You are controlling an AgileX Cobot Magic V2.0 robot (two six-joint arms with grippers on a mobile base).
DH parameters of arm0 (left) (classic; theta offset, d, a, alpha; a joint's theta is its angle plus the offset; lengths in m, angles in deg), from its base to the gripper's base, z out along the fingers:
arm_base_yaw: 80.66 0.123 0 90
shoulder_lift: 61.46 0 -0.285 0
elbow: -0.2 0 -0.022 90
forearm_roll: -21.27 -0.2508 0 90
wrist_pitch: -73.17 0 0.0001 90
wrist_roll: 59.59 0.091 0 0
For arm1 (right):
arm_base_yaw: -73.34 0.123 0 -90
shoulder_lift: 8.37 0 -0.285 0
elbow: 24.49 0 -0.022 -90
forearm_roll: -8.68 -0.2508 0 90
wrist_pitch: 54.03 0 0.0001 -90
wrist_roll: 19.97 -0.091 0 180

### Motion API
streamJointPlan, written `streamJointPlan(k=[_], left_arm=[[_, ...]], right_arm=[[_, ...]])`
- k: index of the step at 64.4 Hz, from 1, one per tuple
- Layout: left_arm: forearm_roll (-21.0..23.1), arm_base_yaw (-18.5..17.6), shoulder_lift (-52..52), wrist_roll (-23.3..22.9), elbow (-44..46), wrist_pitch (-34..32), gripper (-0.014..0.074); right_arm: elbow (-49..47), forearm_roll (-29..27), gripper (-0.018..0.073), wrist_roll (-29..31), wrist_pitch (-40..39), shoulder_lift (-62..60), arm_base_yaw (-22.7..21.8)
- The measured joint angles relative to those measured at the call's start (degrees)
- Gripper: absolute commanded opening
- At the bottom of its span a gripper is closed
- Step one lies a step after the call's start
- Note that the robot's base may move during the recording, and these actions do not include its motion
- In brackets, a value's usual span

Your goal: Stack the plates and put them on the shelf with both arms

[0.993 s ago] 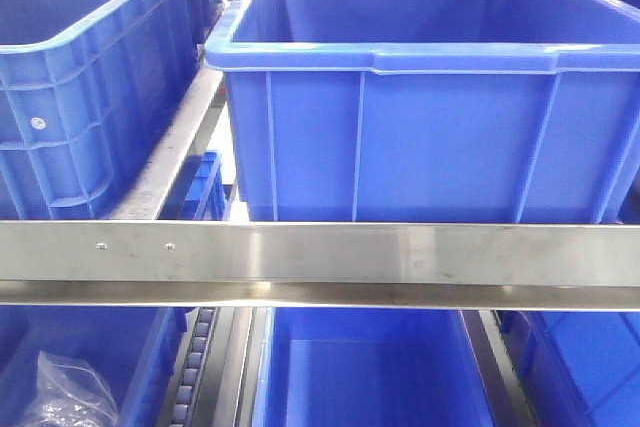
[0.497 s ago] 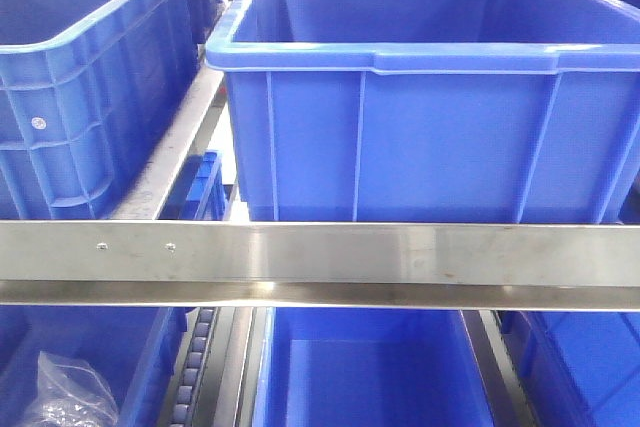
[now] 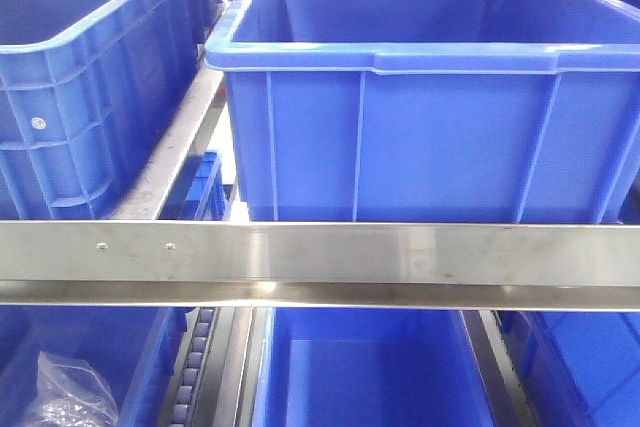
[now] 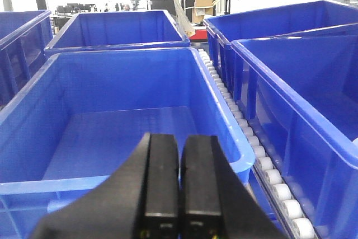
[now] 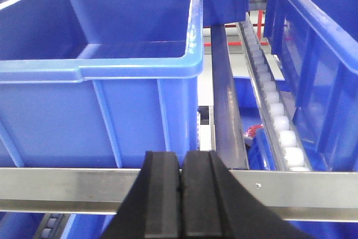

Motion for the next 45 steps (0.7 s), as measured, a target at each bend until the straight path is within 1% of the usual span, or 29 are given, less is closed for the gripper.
streamJointPlan(k=[45], left_arm=[[0.0,0.0,0.0,0.0,0.0,0.0,0.0083]], right_arm=[[0.0,0.0,0.003,-0.59,0.0,0.0,0.0]])
